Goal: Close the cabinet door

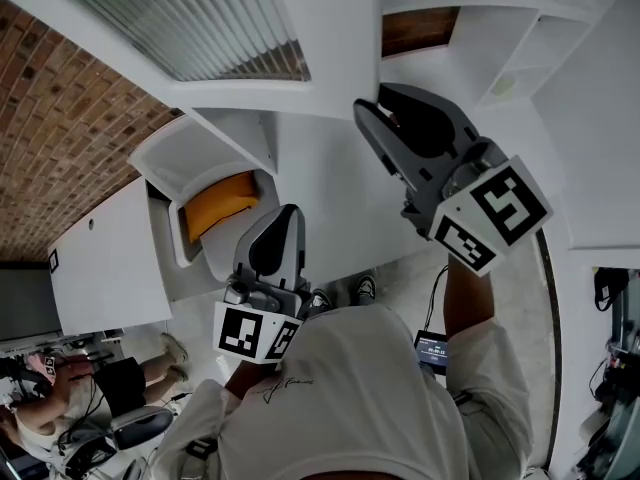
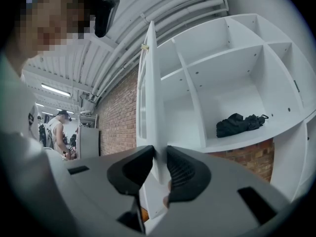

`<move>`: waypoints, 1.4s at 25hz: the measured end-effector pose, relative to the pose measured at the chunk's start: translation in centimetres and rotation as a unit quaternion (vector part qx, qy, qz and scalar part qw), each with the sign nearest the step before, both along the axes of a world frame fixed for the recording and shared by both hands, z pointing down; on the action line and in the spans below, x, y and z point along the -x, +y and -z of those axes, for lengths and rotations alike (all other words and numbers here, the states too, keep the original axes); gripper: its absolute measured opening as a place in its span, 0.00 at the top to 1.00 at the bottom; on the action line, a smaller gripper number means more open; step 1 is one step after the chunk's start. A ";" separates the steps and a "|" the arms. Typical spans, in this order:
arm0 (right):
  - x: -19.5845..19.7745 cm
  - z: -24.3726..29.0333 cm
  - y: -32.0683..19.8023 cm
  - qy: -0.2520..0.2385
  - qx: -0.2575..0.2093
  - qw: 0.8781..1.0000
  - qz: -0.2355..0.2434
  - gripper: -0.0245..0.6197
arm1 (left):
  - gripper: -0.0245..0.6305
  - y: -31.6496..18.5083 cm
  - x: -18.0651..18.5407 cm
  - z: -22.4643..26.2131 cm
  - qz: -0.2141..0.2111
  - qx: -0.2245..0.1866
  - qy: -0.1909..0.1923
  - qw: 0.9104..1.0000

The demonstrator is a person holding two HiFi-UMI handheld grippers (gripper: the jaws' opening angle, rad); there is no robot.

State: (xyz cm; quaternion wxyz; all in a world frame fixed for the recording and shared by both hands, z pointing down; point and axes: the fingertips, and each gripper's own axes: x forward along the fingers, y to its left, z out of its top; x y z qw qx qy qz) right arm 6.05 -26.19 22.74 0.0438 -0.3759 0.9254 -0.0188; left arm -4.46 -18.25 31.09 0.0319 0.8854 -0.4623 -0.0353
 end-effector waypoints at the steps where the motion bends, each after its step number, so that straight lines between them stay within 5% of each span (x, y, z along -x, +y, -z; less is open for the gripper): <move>1: -0.1 0.0 -0.1 0.000 0.000 1.000 0.000 0.82 | 0.94 0.0 0.0 -0.1 0.000 0.001 -0.001 1.000; 35: -1.1 -0.2 -4.0 -0.006 0.004 1.000 0.017 0.80 | 0.94 -0.4 -0.8 -1.1 0.000 0.014 -0.011 1.000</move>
